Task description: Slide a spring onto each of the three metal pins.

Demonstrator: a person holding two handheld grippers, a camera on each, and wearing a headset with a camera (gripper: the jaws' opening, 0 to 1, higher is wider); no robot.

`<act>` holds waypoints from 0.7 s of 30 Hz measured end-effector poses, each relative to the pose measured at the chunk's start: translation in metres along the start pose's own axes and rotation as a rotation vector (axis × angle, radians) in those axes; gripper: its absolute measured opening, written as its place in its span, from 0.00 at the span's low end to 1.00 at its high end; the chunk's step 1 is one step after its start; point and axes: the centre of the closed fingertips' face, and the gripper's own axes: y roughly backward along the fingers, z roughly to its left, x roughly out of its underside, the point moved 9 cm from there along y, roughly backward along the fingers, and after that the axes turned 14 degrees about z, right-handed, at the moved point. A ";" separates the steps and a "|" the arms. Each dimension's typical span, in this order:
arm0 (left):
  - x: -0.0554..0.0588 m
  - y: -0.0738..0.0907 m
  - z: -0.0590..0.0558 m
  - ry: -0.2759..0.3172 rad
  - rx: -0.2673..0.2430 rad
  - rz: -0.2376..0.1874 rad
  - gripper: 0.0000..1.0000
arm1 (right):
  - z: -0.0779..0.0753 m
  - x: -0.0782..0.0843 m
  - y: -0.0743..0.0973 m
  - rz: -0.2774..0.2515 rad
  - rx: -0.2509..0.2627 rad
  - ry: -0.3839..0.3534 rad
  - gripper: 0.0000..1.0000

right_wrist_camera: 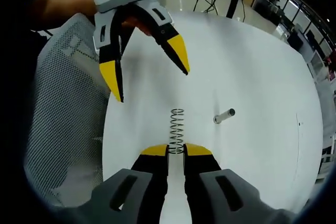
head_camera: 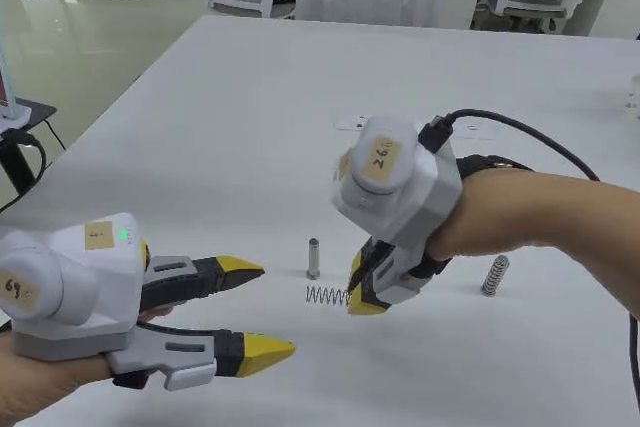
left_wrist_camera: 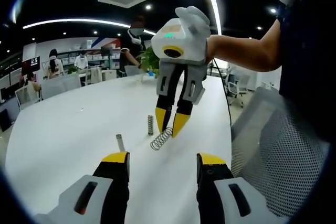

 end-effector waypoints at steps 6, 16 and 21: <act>-0.002 -0.004 -0.002 -0.023 0.020 0.008 0.43 | 0.005 0.000 0.009 -0.015 0.001 0.020 0.08; -0.008 -0.007 -0.003 -0.056 0.040 -0.013 0.34 | 0.014 -0.002 0.014 -0.017 -0.006 0.072 0.08; -0.010 -0.007 -0.004 -0.072 0.050 -0.027 0.29 | 0.016 -0.005 0.018 -0.023 -0.004 0.095 0.08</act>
